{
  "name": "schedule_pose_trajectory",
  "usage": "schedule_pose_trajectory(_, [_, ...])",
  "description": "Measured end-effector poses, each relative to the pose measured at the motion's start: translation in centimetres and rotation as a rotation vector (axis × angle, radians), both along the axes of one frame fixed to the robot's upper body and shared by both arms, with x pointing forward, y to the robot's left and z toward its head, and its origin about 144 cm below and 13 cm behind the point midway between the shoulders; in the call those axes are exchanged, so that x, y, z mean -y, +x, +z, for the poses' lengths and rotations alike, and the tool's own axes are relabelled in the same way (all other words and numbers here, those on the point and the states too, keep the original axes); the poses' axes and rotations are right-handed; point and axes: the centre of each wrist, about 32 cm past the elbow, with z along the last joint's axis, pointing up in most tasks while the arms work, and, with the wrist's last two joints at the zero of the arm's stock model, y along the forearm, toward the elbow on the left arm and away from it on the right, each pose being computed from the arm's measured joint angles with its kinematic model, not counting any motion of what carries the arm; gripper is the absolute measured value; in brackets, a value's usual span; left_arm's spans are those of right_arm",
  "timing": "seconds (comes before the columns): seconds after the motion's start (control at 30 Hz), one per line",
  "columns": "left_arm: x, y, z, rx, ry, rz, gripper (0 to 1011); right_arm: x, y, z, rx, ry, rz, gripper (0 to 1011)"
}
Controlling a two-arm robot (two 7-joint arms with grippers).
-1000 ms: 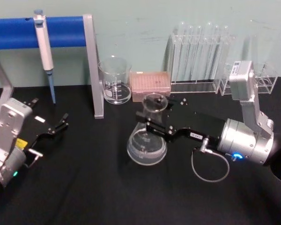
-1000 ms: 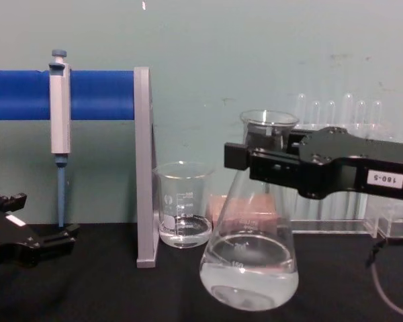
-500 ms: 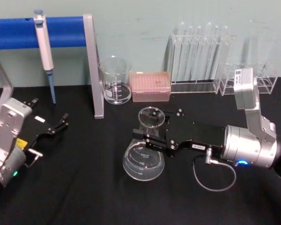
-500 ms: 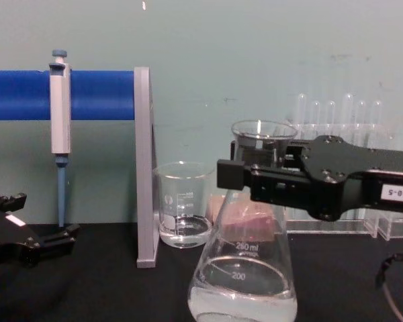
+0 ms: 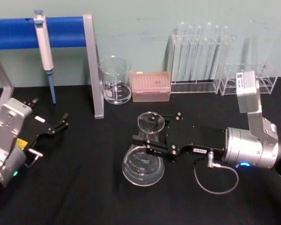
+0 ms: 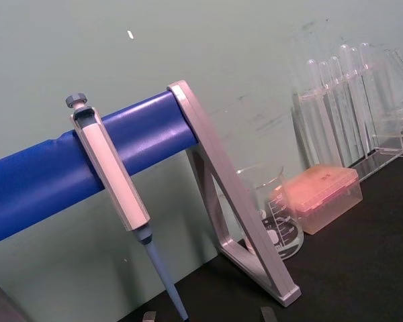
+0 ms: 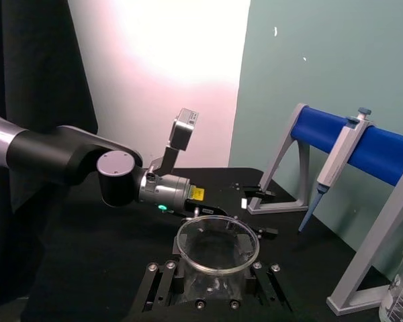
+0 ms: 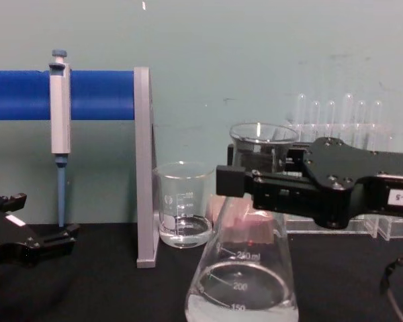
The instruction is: Grasp the erlenmeyer flask with one hand, shake it three times, then place it back.
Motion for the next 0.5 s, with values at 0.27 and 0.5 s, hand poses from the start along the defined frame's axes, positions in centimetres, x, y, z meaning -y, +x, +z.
schedule_pose_trajectory(0.27, [0.00,0.00,0.00,0.000,0.000,0.000,1001,-0.06,0.11,-0.07,-0.001,0.005,-0.028,451])
schedule_pose_trajectory(0.5, [0.00,0.00,0.00,0.000,0.000,0.000,1001,-0.33,0.18,-0.08,-0.008,0.024,-0.118,451])
